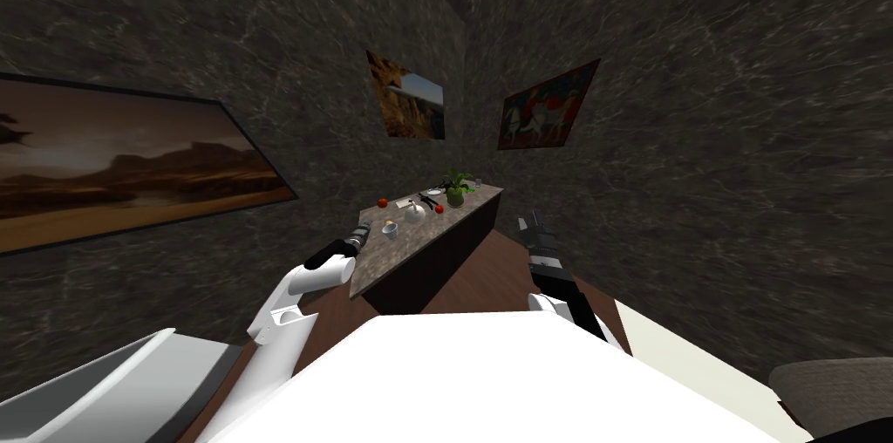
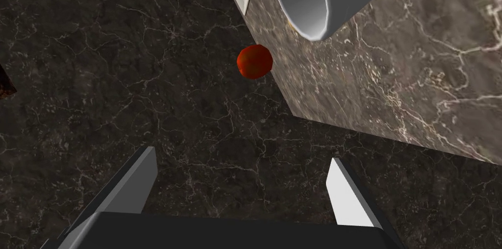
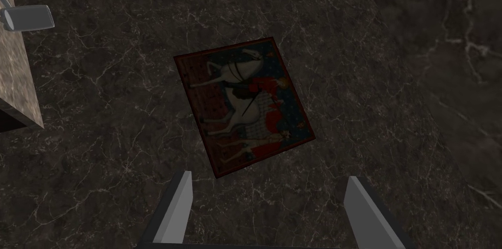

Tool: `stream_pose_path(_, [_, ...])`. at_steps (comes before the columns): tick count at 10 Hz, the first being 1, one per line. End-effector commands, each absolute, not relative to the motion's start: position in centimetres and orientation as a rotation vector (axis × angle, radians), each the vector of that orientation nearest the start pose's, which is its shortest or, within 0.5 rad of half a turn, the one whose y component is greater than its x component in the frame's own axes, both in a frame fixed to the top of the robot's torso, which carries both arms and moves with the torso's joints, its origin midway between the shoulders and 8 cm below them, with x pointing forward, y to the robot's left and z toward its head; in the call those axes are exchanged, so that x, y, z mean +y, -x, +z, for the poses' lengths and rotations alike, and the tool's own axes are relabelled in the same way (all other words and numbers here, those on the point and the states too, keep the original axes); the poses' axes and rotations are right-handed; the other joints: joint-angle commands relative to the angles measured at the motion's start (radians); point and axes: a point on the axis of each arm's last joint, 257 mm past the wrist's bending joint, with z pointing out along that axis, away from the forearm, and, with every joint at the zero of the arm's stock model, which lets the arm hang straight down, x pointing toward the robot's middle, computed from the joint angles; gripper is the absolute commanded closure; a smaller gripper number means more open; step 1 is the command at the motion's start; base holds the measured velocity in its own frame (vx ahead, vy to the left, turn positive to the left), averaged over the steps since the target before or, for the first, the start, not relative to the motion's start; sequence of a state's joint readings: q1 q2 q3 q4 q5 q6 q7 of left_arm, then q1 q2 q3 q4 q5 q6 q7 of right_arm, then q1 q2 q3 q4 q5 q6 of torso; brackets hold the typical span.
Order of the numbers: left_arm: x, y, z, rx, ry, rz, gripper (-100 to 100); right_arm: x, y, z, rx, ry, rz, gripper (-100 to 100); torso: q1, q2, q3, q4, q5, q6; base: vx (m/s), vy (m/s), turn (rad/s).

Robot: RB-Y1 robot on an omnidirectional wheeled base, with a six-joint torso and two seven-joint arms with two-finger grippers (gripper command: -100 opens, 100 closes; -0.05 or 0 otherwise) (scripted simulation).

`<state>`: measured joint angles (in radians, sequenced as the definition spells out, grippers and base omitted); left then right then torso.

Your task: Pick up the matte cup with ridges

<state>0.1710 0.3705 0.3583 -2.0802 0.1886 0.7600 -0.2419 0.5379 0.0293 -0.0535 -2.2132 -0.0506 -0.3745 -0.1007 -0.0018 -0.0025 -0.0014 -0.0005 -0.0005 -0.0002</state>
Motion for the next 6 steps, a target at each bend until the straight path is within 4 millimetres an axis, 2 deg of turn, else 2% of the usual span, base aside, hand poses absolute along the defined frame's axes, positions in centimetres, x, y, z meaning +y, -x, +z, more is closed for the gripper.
stream_pose_path(1, [48.2, -44.4, -17.5, 1.447, 1.291, -0.454, -100, -31.9, -36.3, -4.4, 0.661, -0.934, 1.298, 0, 0.0, 0.0, 0.0, 0.0, 0.0, 0.0, 0.046, -0.042, -0.012])
stream_pose_path(2, [48.2, -44.3, -17.8, 1.453, 1.299, -0.449, -100, -31.9, -36.3, -4.4, 0.661, -0.934, 1.298, 0, 0.0, 0.0, 0.0, 0.0, 0.0, 0.0, 0.023, -0.022, 0.005])
stream_pose_path(3, [49.7, -44.2, -17.8, 1.46, 1.322, -0.408, -100, -31.9, -36.3, -4.4, 0.661, -0.934, 1.298, 0, 0.0, 0.001, 0.0, 0.0, 0.0, 0.0, 0.051, -0.047, -0.017])
stream_pose_path(4, [49.8, -43.9, -18.4, 1.474, 1.341, -0.396, -100, -31.9, -36.3, -4.4, 0.661, -0.934, 1.298, 0, -0.001, 0.0, 0.0, 0.0, 0.0, 0.0, 0.05, -0.044, -0.005])
stream_pose_path(5, [51.2, -43.9, -18.2, 1.476, 1.357, -0.36, -100, -31.9, -36.3, -4.4, 0.661, -0.934, 1.298, 0, -0.001, -0.001, 0.0, 0.0, 0.0, 0.0, 0.061, -0.047, -0.015])
stream_pose_path(6, [51.3, -43.5, -18.8, 1.491, 1.379, -0.347, -100, -31.9, -36.3, -4.4, 0.661, -0.934, 1.298, 0, -0.001, -0.001, -0.001, 0.0, 0.0, 0.0, 0.052, -0.046, -0.001])
